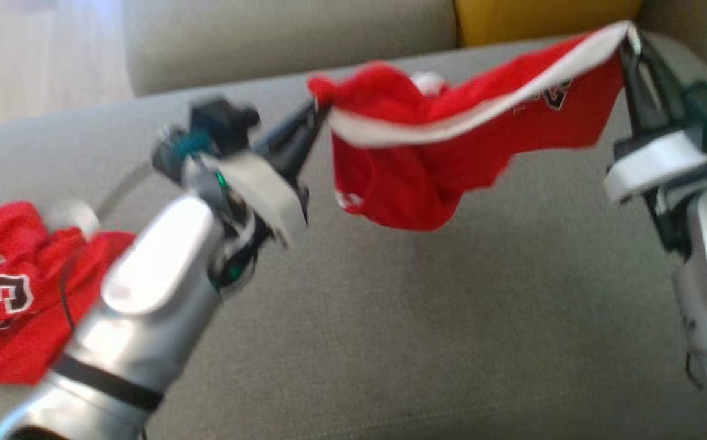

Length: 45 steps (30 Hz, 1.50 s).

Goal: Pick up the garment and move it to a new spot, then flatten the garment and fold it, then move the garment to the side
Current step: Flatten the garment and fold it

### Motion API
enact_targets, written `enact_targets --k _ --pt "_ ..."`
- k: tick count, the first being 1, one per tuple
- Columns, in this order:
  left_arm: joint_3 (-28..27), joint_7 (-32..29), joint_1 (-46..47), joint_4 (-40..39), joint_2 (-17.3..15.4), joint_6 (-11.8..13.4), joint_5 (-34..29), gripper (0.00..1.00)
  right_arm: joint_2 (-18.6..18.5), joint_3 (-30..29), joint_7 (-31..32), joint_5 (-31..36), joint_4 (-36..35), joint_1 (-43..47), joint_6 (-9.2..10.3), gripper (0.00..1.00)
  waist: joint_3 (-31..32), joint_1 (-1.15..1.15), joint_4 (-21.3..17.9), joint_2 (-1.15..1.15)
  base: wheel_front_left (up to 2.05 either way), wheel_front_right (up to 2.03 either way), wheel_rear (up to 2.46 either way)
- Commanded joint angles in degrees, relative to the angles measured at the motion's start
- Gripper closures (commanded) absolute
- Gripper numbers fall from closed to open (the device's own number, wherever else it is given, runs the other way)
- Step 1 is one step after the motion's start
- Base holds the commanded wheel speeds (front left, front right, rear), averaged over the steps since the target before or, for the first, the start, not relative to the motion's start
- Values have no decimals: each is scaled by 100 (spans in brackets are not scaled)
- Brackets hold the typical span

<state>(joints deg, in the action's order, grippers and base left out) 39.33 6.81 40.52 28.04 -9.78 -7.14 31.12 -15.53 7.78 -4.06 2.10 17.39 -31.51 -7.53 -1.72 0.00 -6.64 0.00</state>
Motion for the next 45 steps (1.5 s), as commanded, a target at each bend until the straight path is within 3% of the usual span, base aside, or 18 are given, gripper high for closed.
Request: enact_targets --k 1,9,15,19,24,30,36,41,45 --pt "-277 -51 479 -255 -151 -34 55 100 -83 99 24 20 -228 -302 4 100 267 0 181 0 0 0 0" --pt "-575 -1470 862 -1215 -429 153 656 100 -285 213 633 31 -526 -737 4 100 627 0 386 0 0 0 0" --pt "-820 -2184 627 -2011 -598 592 1079 100 -458 207 1277 -33 -1077 -544 4 100 640 0 484 0 0 0 0" --pt "-973 -2535 453 -2318 -644 877 1355 100 -636 353 1629 -183 -1330 -459 4 100 484 0 501 0 0 0 0" --pt "-1280 -2845 891 -2139 -548 1209 1622 100 -872 845 1796 -714 -1061 -1135 4 100 -234 0 430 0 0 0 0" --pt "-1501 -2608 2507 -1308 -319 1326 1305 100 -966 1174 1170 -1040 -157 -3096 4 100 -1491 0 318 0 0 0 0" --pt "-1555 -1517 3837 -72 -156 1210 710 100 -613 818 -120 -686 1272 -4693 4 100 -2200 0 262 0 0 0 0" --pt "-1643 -810 4113 669 97 1031 722 100 -276 656 -685 -594 2136 -4935 4 100 -2435 0 316 0 0 0 0" --pt "-1556 -421 4001 1270 280 739 768 100 -87 1030 -895 -666 2817 -4748 4 100 -2622 0 390 0 0 0 0"
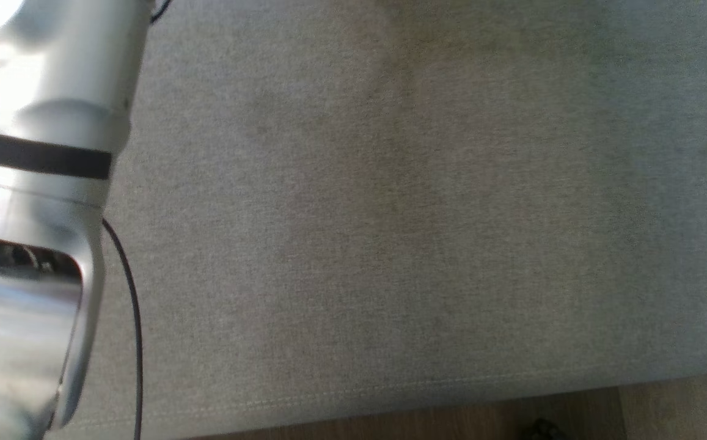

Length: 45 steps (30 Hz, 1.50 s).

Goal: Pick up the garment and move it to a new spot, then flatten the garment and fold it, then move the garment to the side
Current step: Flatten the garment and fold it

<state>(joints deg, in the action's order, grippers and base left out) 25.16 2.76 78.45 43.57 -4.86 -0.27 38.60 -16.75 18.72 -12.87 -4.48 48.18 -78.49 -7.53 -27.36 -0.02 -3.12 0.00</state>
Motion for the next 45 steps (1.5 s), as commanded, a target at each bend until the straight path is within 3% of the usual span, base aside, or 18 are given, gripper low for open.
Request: enact_targets --k 1,8,15,21,27,37,45 --pt "-101 50 137 -147 -170 -39 40 100 58 1 -57 -50 -131 25 4 100 -87 2 62 0 0 0 0" --pt "291 370 -675 751 -15 -430 19 100 147 626 -176 -302 690 847 4 100 22 2 206 0 0 0 0" --pt "746 552 -1581 1310 31 -611 -95 100 -40 1332 -138 -826 1324 1537 4 100 440 2 369 0 0 0 0" --pt "1112 519 -2299 1513 -22 -701 -77 100 -300 2131 140 -1434 1402 2104 4 100 947 2 436 0 0 0 0" --pt "1478 479 -2888 1500 -140 -719 -22 100 -747 3214 827 -2309 897 2613 4 100 1377 2 416 0 0 0 0" --pt "2009 425 -3619 1247 -362 -721 202 100 -1828 4828 2070 -3904 -420 3064 4 100 1955 2 295 0 0 0 0" --pt "2407 314 -4114 927 -533 -721 369 100 -2493 5356 2698 -4760 -1297 3375 4 100 2235 2 274 0 0 0 0"
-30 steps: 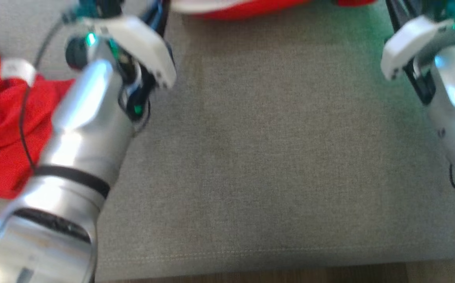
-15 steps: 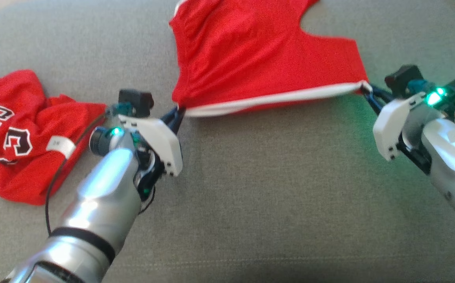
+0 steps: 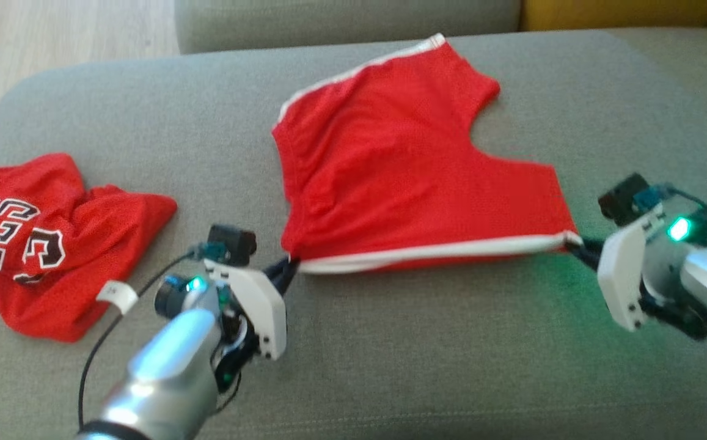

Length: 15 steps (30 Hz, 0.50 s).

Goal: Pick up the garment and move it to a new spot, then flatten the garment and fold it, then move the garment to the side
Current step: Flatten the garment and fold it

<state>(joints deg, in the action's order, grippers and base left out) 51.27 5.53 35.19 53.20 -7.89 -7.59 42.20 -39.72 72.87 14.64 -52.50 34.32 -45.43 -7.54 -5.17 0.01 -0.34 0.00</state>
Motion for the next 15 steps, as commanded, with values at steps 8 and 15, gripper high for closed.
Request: enact_targets --k 8,15 --pt "144 -272 -352 -601 -569 10 318 100 -854 38 625 -485 -787 507 5 100 265 -1 5 0 0 0 0" --pt "353 -608 -861 -1431 -987 10 671 100 -1246 45 763 -1079 -1241 888 5 100 535 -1 47 0 0 0 0"
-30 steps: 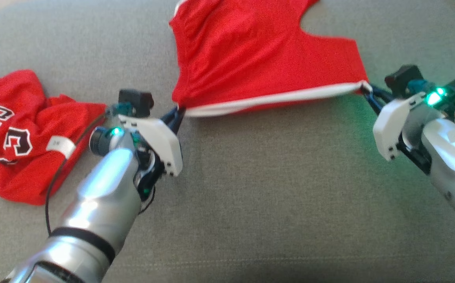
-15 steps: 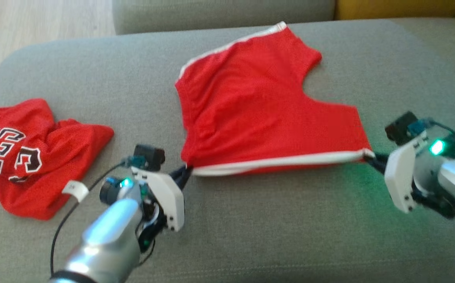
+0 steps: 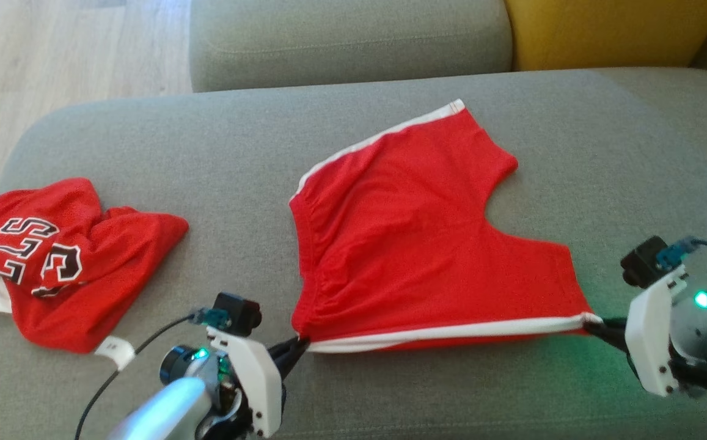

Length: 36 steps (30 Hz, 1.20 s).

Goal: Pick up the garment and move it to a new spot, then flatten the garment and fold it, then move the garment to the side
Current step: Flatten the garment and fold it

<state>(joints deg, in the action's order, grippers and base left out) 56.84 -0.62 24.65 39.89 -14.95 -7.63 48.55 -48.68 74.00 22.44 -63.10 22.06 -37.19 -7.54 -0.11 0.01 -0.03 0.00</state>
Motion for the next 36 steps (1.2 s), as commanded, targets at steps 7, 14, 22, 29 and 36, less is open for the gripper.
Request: enact_targets --k 7,14,22,29,36 --pt "-170 -381 -346 -1189 -742 134 305 100 -831 -85 253 -683 -470 433 5 100 153 -1 30 0 0 0 0" --pt "-133 -720 -707 -2035 -1130 337 462 100 -1170 -127 740 -1022 -938 587 5 100 222 -1 -16 0 0 0 0" --pt "-327 -792 -536 -2745 -1272 636 481 100 -1006 -427 555 -809 -953 138 5 100 137 -1 57 0 0 0 0" --pt "-486 -839 -95 -2985 -1177 731 438 100 -863 -657 521 -619 -818 -434 5 100 -266 -1 213 0 0 0 0" --pt "-622 -945 777 -2922 -863 730 284 100 -668 -909 432 -351 -507 -1349 5 100 -1040 -1 425 0 0 0 0"
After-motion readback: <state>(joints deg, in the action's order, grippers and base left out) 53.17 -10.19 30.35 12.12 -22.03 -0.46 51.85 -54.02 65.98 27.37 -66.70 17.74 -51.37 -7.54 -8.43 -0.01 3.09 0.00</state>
